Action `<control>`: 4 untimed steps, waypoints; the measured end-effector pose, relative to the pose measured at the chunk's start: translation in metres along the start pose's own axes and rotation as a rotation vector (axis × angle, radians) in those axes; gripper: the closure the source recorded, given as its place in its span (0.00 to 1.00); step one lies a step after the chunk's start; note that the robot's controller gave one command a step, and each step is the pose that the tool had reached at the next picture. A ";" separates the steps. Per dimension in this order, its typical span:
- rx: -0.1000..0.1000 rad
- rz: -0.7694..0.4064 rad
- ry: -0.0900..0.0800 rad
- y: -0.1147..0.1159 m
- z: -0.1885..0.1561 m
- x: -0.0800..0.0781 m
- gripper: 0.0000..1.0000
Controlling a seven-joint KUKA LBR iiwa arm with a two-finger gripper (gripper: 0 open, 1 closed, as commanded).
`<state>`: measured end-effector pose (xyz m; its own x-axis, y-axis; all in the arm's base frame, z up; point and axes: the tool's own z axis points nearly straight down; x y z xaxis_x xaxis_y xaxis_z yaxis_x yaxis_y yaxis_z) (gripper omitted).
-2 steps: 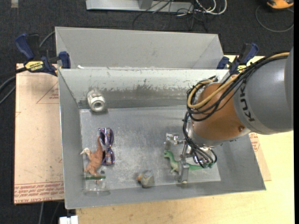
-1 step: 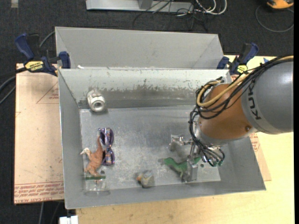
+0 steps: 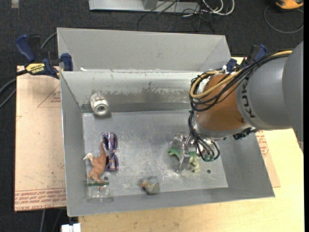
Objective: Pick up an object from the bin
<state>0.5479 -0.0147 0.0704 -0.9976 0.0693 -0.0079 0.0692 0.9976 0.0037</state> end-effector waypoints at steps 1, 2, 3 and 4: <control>0.000 0.001 0.001 0.000 0.000 0.000 1.00; -0.001 0.179 -0.004 -0.027 0.000 -0.028 1.00; 0.000 0.129 0.003 -0.009 -0.098 -0.024 1.00; -0.002 0.239 -0.006 -0.028 -0.069 -0.037 1.00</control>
Offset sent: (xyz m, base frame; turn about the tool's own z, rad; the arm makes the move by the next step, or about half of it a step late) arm 0.0254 -0.0297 -0.0004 0.1864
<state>0.5822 -0.0454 0.1397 -0.9527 0.3038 -0.0120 0.3037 0.9527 0.0083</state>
